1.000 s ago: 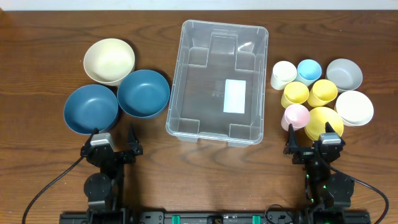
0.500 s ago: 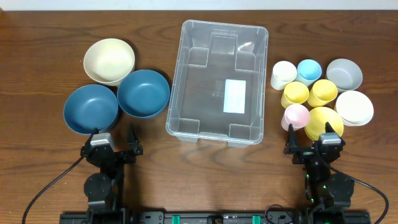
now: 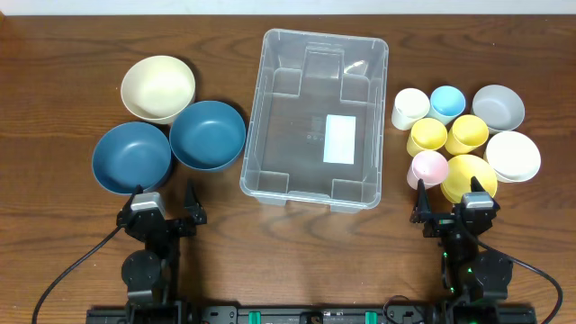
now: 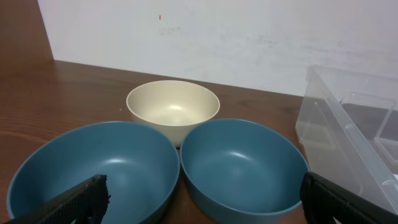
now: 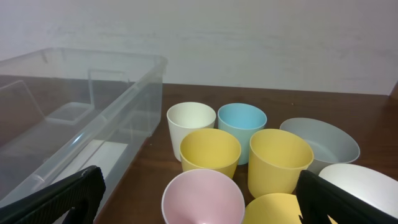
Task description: Pack container
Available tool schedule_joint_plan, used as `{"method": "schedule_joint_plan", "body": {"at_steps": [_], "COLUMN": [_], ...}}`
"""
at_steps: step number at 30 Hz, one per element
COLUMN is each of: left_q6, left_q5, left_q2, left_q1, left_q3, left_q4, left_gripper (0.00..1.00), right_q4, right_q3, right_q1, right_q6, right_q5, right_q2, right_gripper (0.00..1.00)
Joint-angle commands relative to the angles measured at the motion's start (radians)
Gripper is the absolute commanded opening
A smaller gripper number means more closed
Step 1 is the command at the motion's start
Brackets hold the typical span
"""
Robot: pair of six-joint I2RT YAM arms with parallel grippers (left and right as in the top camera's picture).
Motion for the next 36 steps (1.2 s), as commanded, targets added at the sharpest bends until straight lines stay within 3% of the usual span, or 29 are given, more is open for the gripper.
{"method": "schedule_joint_plan", "body": {"at_steps": [1, 12, 16, 23, 25, 36], "left_q6": [0.017, -0.018, -0.199, -0.697, -0.776, -0.781], "left_q5": [0.003, 0.021, 0.059, 0.059, 0.059, 0.084], "left_q2": [-0.006, -0.006, -0.006, -0.006, -0.006, -0.006], "left_q1": [-0.003, -0.003, -0.003, -0.003, -0.003, -0.003], "left_q3": [-0.014, -0.014, -0.014, -0.014, -0.014, -0.010], "left_q4": [-0.040, -0.038, -0.037, -0.037, -0.037, -0.028], "left_gripper": [0.98, 0.98, 0.98, 0.98, 0.98, 0.98], "right_q4": [-0.003, -0.003, -0.003, -0.003, -0.003, -0.003], "right_q3": [-0.002, -0.002, -0.002, -0.002, -0.002, -0.002], "right_q1": [-0.009, -0.009, -0.009, -0.009, -0.009, -0.009], "right_q6": [0.010, 0.010, 0.010, 0.010, 0.010, 0.010], "right_q5": [-0.007, -0.007, -0.007, -0.007, -0.007, -0.007], "right_q2": [-0.006, -0.006, -0.006, -0.006, -0.006, -0.006], "right_gripper": [0.99, 0.99, 0.99, 0.99, 0.99, 0.99]}}
